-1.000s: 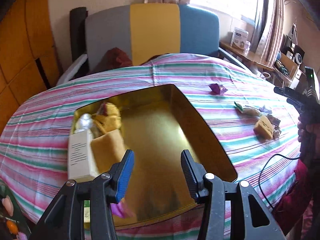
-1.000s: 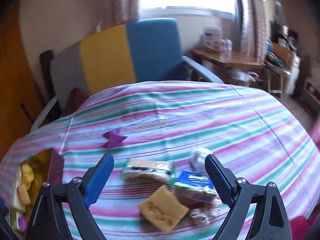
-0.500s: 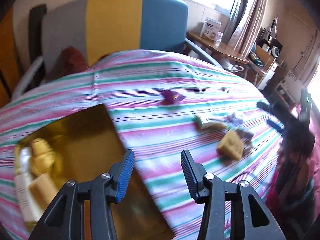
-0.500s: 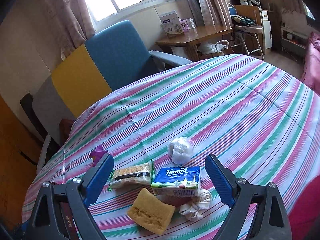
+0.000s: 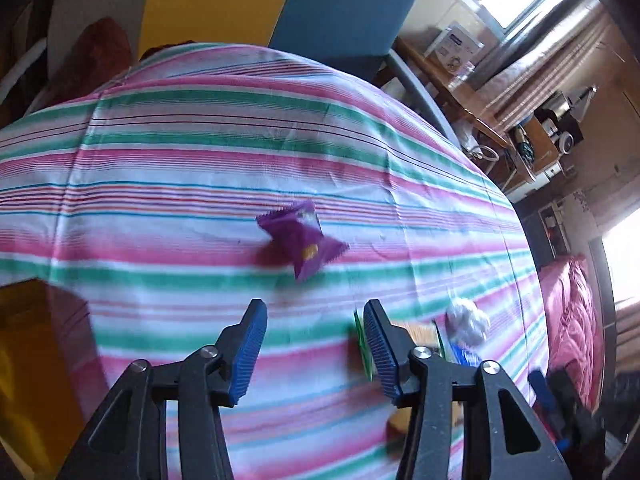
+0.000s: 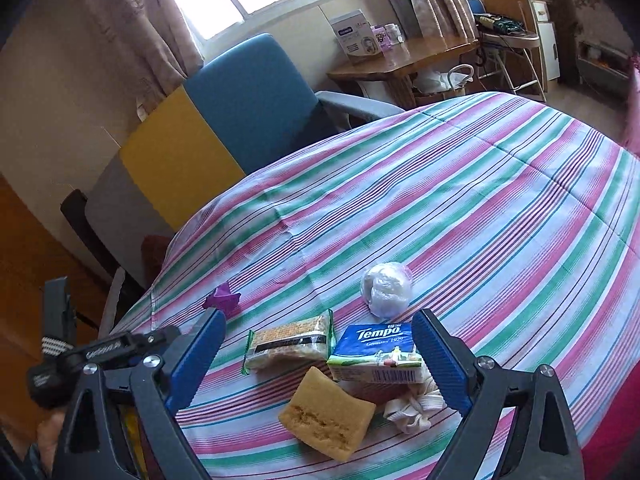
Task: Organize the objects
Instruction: 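Grasp the purple candy packet with the left tool, then carry the purple packet toward the tray while the right tool grasps the second yellow sponge, then lower the purple packet into the tray and open the left tool, then carry the second sponge into the tray and open the right tool, then move both tools back toward the biscuit packet and tissue pack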
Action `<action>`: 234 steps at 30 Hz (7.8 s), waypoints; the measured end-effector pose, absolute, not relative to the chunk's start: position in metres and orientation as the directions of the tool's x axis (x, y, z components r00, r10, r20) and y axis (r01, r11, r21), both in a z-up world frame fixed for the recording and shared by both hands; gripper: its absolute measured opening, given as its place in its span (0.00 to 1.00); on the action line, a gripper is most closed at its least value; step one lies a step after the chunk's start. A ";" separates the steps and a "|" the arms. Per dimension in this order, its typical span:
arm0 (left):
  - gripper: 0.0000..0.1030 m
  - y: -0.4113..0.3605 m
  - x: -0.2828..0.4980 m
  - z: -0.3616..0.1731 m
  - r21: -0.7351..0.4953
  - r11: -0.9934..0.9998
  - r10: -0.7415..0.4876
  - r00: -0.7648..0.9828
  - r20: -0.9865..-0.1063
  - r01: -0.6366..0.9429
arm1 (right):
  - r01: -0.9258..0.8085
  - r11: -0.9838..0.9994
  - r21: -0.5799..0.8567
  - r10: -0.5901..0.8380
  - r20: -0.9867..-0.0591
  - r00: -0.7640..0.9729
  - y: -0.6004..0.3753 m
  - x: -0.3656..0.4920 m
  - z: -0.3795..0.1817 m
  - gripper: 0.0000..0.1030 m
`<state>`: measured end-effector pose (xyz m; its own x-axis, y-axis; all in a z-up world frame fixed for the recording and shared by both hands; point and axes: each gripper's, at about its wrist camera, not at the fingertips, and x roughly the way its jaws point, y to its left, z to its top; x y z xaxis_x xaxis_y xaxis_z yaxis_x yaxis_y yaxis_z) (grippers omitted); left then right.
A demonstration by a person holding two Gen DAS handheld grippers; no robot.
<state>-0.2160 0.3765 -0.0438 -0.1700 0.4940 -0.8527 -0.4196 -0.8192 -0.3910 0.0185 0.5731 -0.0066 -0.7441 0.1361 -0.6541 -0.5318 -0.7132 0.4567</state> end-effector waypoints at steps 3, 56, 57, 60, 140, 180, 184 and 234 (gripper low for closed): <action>0.56 0.394 -0.238 -0.060 -0.384 -0.839 0.470 -0.157 -0.869 -0.386 | -0.519 -0.712 0.473 0.113 -0.652 -0.750 0.574 0.018 -0.008 0.92; 0.32 0.220 -0.057 0.004 -0.277 -0.778 0.514 -0.316 -0.798 -0.564 | -0.370 -0.817 0.442 -0.166 -0.796 -0.582 0.539 -0.021 -0.055 0.84; 0.32 0.214 -0.057 0.004 -0.279 -0.782 0.513 -0.321 -0.796 -0.557 | -0.380 -0.825 0.419 -0.148 -0.808 -0.570 0.539 -0.022 -0.057 0.84; 0.32 0.198 -0.056 0.007 -0.288 -0.794 0.512 -0.336 -0.790 -0.535 | -0.399 -0.833 0.382 -0.119 -0.830 -0.546 0.542 -0.025 -0.062 0.84; 0.40 -0.050 -0.048 -0.004 -0.300 -0.954 0.248 -0.599 -0.762 -0.012 | 0.251 -0.961 0.118 -0.242 -0.800 -0.548 0.264 -0.049 0.007 0.56; 0.40 -0.026 -0.028 0.016 -0.144 -0.986 0.163 -0.678 -0.717 -0.085 | 0.308 -0.913 0.267 -0.390 -0.795 -0.465 0.192 -0.056 -0.033 0.85; 0.40 -0.015 -0.025 0.022 -0.104 -0.988 0.152 -0.694 -0.703 -0.111 | 0.290 -0.930 0.225 -0.349 -0.784 -0.513 0.212 -0.045 -0.019 0.85; 0.40 0.201 -0.038 0.029 0.051 -0.849 0.314 -0.580 -0.752 -0.525 | -0.599 -0.723 0.343 0.223 -0.705 -0.673 0.597 0.019 -0.012 0.87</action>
<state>-0.0376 0.2013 0.0294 -0.5797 0.3137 -0.7520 -0.5253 -0.8494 0.0506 0.0186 0.5968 -0.0124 -0.6732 0.2234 -0.7049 -0.5992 -0.7233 0.3431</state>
